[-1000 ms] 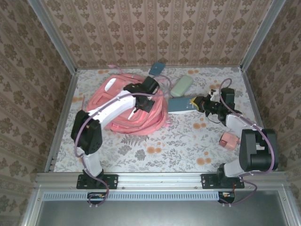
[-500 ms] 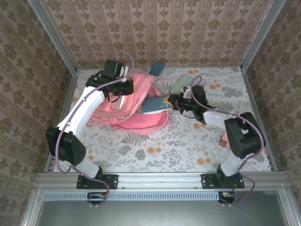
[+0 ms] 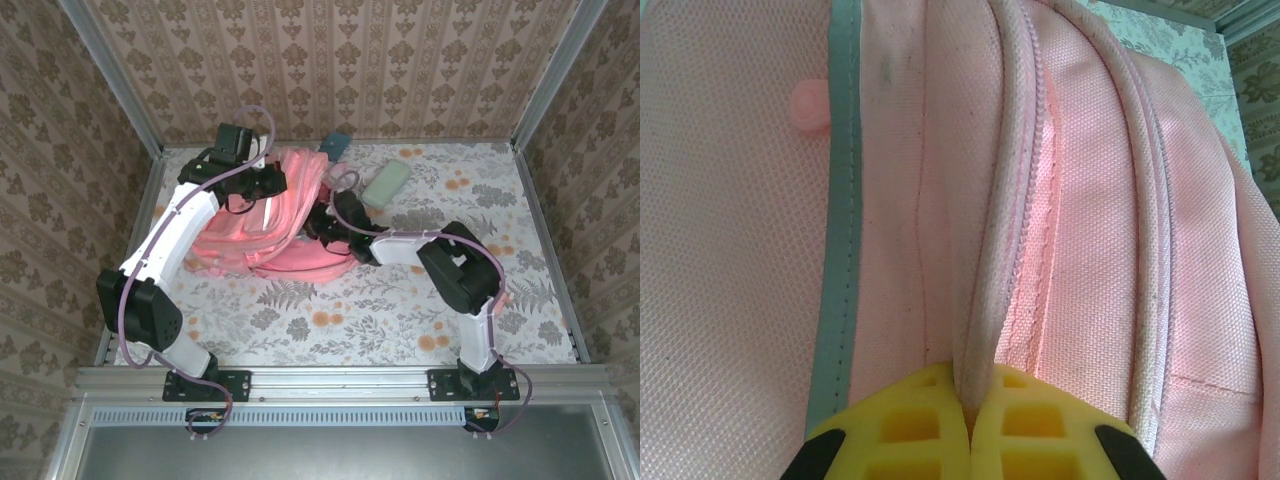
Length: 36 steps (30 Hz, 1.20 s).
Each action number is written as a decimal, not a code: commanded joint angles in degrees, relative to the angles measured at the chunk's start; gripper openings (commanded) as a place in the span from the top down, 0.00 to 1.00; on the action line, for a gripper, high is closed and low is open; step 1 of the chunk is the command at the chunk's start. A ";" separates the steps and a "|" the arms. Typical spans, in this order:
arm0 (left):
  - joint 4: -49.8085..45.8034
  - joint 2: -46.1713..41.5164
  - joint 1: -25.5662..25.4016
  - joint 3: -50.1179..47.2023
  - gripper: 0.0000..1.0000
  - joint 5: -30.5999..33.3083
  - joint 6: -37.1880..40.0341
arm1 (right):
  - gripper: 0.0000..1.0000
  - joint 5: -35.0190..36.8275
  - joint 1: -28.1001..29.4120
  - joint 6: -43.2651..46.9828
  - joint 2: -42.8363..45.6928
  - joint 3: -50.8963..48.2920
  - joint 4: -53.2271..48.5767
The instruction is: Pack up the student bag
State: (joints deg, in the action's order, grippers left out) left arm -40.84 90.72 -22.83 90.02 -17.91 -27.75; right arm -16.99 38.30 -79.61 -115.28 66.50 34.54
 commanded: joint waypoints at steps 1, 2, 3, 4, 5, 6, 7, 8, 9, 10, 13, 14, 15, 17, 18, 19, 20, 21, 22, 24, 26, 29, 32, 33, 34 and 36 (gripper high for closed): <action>7.59 -2.83 0.22 0.73 1.00 -3.33 -2.21 | 1.00 3.68 2.62 -4.04 -4.28 3.87 1.17; 7.73 -2.76 0.24 0.62 1.00 -3.37 -2.31 | 1.00 3.87 3.45 -4.17 -5.06 4.76 0.61; 7.79 -2.73 0.20 0.64 1.00 -3.37 -2.42 | 1.00 4.00 4.27 -3.94 -5.51 5.51 -0.23; 7.92 -2.63 0.18 0.58 1.00 -3.44 -2.55 | 1.00 4.00 4.93 -3.11 -6.00 6.52 -1.92; 8.12 -2.50 0.24 0.36 1.00 -3.45 -2.70 | 1.00 3.52 5.60 -1.86 -6.34 7.88 -4.26; 8.23 -2.43 0.24 0.31 1.00 -3.53 -2.83 | 0.95 3.08 6.07 -0.74 -6.64 9.00 -6.46; 8.45 -2.39 0.23 0.15 1.00 -3.59 -2.88 | 0.85 2.62 6.56 0.24 -6.90 9.98 -8.76; 8.46 -2.37 0.24 -0.01 1.00 -3.58 -2.90 | 0.72 1.98 6.84 0.97 -7.06 10.62 -10.33; 8.50 -2.38 0.24 -0.10 1.00 -3.53 -2.86 | 0.67 1.58 6.90 1.33 -7.06 10.75 -11.07; 8.50 -2.36 0.24 -0.15 1.00 -3.53 -2.80 | 0.62 1.10 6.87 1.52 -6.81 10.52 -11.85; 8.17 -2.60 0.45 -0.45 1.00 -3.19 -2.47 | 0.53 1.29 6.50 3.21 -4.54 8.70 -13.69; 8.08 -2.69 0.57 -0.65 1.00 -3.14 -2.24 | 0.52 1.71 6.27 4.43 -3.30 8.01 -15.00; 8.07 -2.82 0.75 -0.90 1.00 -3.09 -2.14 | 0.51 2.15 6.15 5.60 -2.19 7.46 -16.30; 8.06 -3.29 1.02 -1.54 1.00 -3.01 -2.11 | 0.50 2.82 5.61 8.23 0.59 6.32 -19.60; 8.01 -3.43 1.26 -1.67 1.00 -3.01 -2.00 | 0.50 2.97 5.35 9.25 1.74 5.87 -20.66; 7.97 -3.54 1.35 -2.00 1.00 -2.92 -1.88 | 0.50 3.20 5.02 10.28 3.00 5.20 -21.96; 7.90 -3.77 1.51 -2.18 1.00 -3.00 -1.81 | 0.50 3.39 4.60 11.34 4.37 4.59 -23.41; 7.89 -3.87 1.60 -2.50 1.00 -3.01 -1.81 | 0.50 3.59 4.36 12.34 5.61 3.94 -24.45; 7.88 -4.04 1.65 -2.79 1.00 -3.01 -1.70 | 0.49 3.91 3.91 13.40 7.10 3.13 -25.69; 7.88 -4.26 1.72 -3.22 1.00 -3.01 -1.52 | 0.49 4.76 3.03 15.29 10.05 1.71 -28.23; 7.81 -4.41 1.70 -3.63 1.00 -3.06 -1.36 | 0.49 5.32 1.78 17.22 13.20 -0.04 -30.53; 8.21 -4.88 1.73 -4.70 1.00 -3.48 -1.50 | 0.50 5.83 -0.18 19.54 16.93 -2.39 -32.20; 8.84 -5.02 1.69 -5.47 1.00 -4.18 -1.96 | 0.54 4.87 -2.13 20.69 18.80 -4.46 -32.66; 8.88 -5.03 1.67 -5.53 1.00 -4.31 -1.96 | 0.55 4.47 -2.62 20.98 19.14 -4.76 -32.90; 8.89 -5.07 1.74 -5.60 1.00 -4.35 -2.04 | 0.56 4.57 -3.24 21.60 19.61 -5.19 -33.32; 8.65 -5.30 1.74 -5.65 1.00 -4.48 -2.05 | 0.56 5.96 -4.52 22.58 20.76 -5.99 -34.15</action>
State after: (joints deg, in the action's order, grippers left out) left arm -35.73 88.66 -21.65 84.05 -20.84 -29.21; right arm -12.53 34.92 -60.27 -96.68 62.19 4.03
